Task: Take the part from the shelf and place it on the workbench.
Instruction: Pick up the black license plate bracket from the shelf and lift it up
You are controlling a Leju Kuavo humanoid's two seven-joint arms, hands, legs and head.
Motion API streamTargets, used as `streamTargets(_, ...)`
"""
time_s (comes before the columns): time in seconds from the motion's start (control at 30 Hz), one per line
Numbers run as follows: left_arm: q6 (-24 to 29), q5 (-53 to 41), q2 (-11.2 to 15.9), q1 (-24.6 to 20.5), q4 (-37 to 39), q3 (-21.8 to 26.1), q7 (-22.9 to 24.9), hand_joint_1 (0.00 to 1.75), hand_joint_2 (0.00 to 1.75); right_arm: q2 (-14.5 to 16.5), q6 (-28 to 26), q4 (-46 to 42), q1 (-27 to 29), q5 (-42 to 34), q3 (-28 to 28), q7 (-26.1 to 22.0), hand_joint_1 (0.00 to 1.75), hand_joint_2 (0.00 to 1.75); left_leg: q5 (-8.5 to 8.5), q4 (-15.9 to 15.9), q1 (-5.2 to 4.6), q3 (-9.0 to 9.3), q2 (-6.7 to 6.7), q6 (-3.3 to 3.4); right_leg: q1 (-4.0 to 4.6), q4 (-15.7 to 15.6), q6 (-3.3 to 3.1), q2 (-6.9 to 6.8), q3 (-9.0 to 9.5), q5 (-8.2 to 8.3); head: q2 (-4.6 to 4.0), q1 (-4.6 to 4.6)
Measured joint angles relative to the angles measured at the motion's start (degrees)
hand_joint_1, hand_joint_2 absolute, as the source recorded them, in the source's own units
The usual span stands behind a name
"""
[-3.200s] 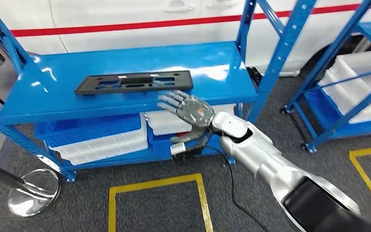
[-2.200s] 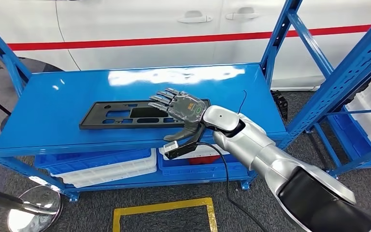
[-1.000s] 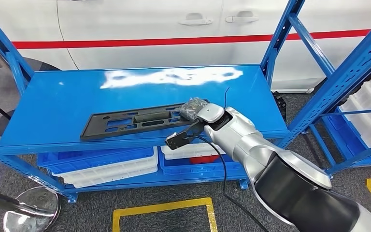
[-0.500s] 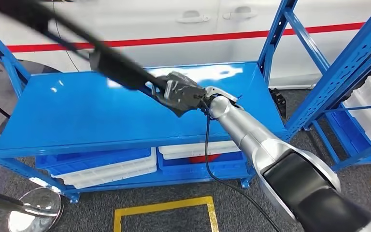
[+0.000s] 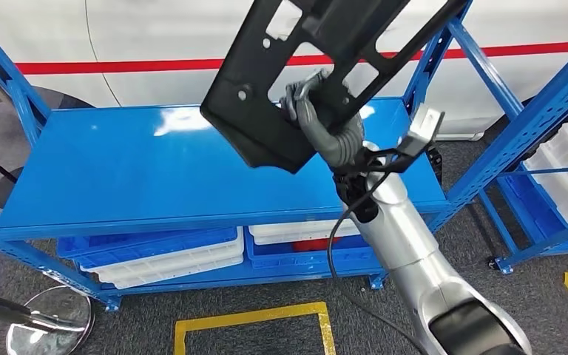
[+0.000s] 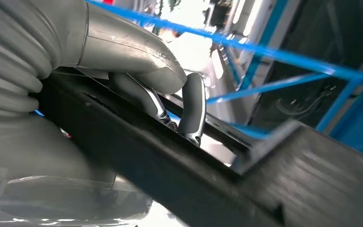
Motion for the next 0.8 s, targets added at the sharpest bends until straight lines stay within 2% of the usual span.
streamTargets(0.07, 0.4, 0.0, -0.1, -0.3, 0.0, 0.2, -1.8, 0.0, 1.75, -0.3, 0.1, -3.4, 4.7, 0.5, 0.1, -0.7, 1.75, 1.75, -0.02, -0.1, -0.01, 0.07, 0.02, 0.32, -0.06, 7.4, 0.28, -0.01, -3.43, -3.49, 0.0, -0.01)
streamTargets(0.1, 0.7, 0.0, -0.1, -0.4, 0.0, 0.2, -2.5, 0.0, 1.75, -0.3, 0.1, -5.0, 7.6, 1.2, 0.3, -1.2, 1.75, 1.75, -0.08, 0.0, -0.01, 0.13, -0.05, 0.41, -0.1, 10.5, 0.33, -0.01, -4.93, -4.43, 0.0, -0.01)
streamTargets(0.13, 1.1, 0.0, -0.1, -0.4, 0.0, 0.2, -2.9, 0.0, 1.75, -0.4, 0.1, -6.7, 10.7, 2.1, 0.6, -1.6, 1.75, 1.75, -0.15, 0.0, -0.02, 0.2, -0.14, 0.45, -0.16, 11.7, 0.3, -0.01, -5.65, -4.31, 0.0, -0.01)
streamTargets(0.17, 1.4, 0.0, -0.1, -0.6, 0.0, 0.2, -3.2, 0.0, 1.75, -0.4, -0.1, -8.2, 13.5, 3.0, 1.0, -1.9, 1.75, 1.75, -0.22, 0.0, -0.03, 0.27, -0.23, 0.44, -0.21, 10.8, 0.2, -0.01, -5.38, -3.17, 0.0, -0.01)
streamTargets(0.23, 1.3, 0.0, -0.3, -0.8, 0.0, 0.2, -3.5, 0.0, 1.75, -0.4, -1.0, -11.3, 17.9, 5.1, 1.7, -2.0, 1.75, 1.75, -0.41, 0.0, -0.06, 0.49, -0.31, 0.21, -0.25, 3.1, -0.2, -0.01, -2.0, 0.88, 0.0, -0.01)
streamTargets(0.27, 1.2, 0.0, -0.4, -1.0, 0.0, 0.3, -3.1, 0.0, 1.75, -0.4, -1.5, -12.8, 19.8, 6.2, 1.8, -1.9, 1.75, 1.75, -0.46, 0.0, -0.14, 0.57, -0.34, 0.0, -0.1, -0.5, -0.4, 0.0, -0.26, 2.37, 0.0, -0.01)
streamTargets(0.3, 1.1, 0.0, -0.5, -1.1, 0.0, 0.4, -2.0, 0.0, 1.75, -0.3, -2.1, -14.1, 21.6, 7.3, 1.9, -1.7, 1.75, 1.75, -0.49, 0.0, -0.21, 0.61, -0.36, -0.23, 0.04, -3.1, -0.58, 0.02, 0.98, 3.26, 0.0, -0.01)
streamTargets(0.33, 0.7, 0.0, -0.5, -1.2, 0.0, 0.7, -0.6, 0.0, 1.75, -0.3, -2.7, -15.1, 23.4, 8.3, 1.9, -1.3, 1.75, 1.75, -0.44, 0.0, -0.28, 0.61, -0.38, -0.47, 0.18, -4.1, -0.7, 0.08, 1.42, 3.41, 0.0, -0.01)
streamTargets(0.37, 0.0, 0.0, -0.6, -1.3, 0.0, 1.1, 0.8, 0.0, 1.75, -0.2, -3.4, -16.0, 25.0, 9.3, 1.9, -0.8, 1.75, 1.75, -0.34, -0.1, -0.35, 0.62, -0.4, -0.78, 0.31, -4.1, -0.84, 0.15, 1.44, 3.47, 0.0, -0.01)
streamTargets(0.43, -2.0, 0.0, -0.5, -1.2, 0.0, 2.1, 2.7, 0.0, 1.75, 0.2, -4.6, -17.2, 27.2, 10.9, 1.9, 0.4, 1.75, 1.75, -0.76, 0.1, -0.41, 0.57, -0.29, -1.44, 0.03, -4.5, -1.42, 0.22, 1.33, 3.81, 0.0, -0.01)
streamTargets(0.5, -2.9, 0.0, -0.5, -1.2, 0.0, 2.5, 3.6, 0.0, 1.75, 0.6, -5.1, -18.1, 28.3, 11.6, 1.9, 1.3, 1.75, 1.75, -3.42, 2.8, -0.42, -0.41, -0.11, -1.86, -0.26, -5.0, -2.21, 0.09, 1.24, 4.3, 0.0, -0.02)
streamTargets(0.57, -3.0, 0.0, -0.6, -1.1, 0.0, 2.9, 4.0, 0.0, 1.75, 0.9, -5.2, -18.8, 29.1, 11.7, 1.8, 1.7, 1.75, 1.75, -7.84, 9.9, -0.37, -2.84, -0.01, -2.03, -0.15, -5.0, -2.69, -0.1, 0.9, 4.68, 0.0, -0.02)
streamTargets(0.6, -3.0, 0.0, -0.6, -1.0, 0.0, 3.0, 4.1, 0.0, 1.75, 1.0, -5.2, -19.0, 29.5, 11.6, 1.8, 1.8, 1.75, 1.75, -9.45, 13.3, -0.37, -3.9, -0.01, -2.09, -0.05, -4.9, -2.8, -0.16, 0.61, 4.86, 0.0, -0.02)
streamTargets(0.63, -3.0, 0.0, -0.5, -0.9, 0.0, 3.1, 4.1, 0.0, 1.75, 1.0, -5.2, -19.2, 29.9, 11.6, 1.8, 1.9, 1.75, 1.75, -10.25, 15.5, -0.37, -4.29, 0.0, -2.12, 0.04, -4.8, -2.88, -0.2, 0.27, 5.09, 0.0, -0.02)
streamTargets(0.67, -3.0, 0.0, -0.5, -0.9, 0.0, 3.1, 4.2, 0.0, 1.75, 1.1, -5.2, -19.4, 30.1, 11.6, 1.8, 1.9, 1.75, 1.75, -9.94, 15.3, -0.37, -3.6, 0.0, -2.07, 0.12, -4.6, -2.87, -0.19, -0.09, 5.33, 0.0, -0.02)
streamTargets(0.7, -3.0, 0.0, -0.5, -0.9, 0.0, 3.1, 4.2, 0.0, 1.75, 1.2, -5.2, -19.5, 30.3, 11.6, 1.8, 2.0, 1.75, 1.75, -8.7, 12.7, -0.38, -1.7, 0.0, -1.94, 0.17, -4.5, -2.81, -0.15, -0.45, 5.59, 0.0, -0.02)
streamTargets(0.77, -3.2, 0.0, -0.5, -1.1, 0.0, 3.1, 4.4, 0.0, 1.75, 1.3, -5.2, -19.9, 30.5, 11.6, 1.8, 2.3, 1.75, 1.75, -5.99, 4.3, -0.5, 3.46, 0.0, -1.51, 0.31, -4.2, -2.44, -0.08, -1.02, 6.11, 0.0, -0.02)
streamTargets(0.8, -3.4, 0.0, -0.5, -1.1, 0.0, 3.1, 4.6, 0.0, 1.75, 1.3, -5.2, -20.2, 30.6, 11.5, 1.7, 2.4, 1.75, 1.75, -5.1, 1.1, -0.63, 5.2, -0.03, -1.28, 0.37, -4.1, -2.14, -0.07, -1.22, 6.38, 0.0, -0.02)
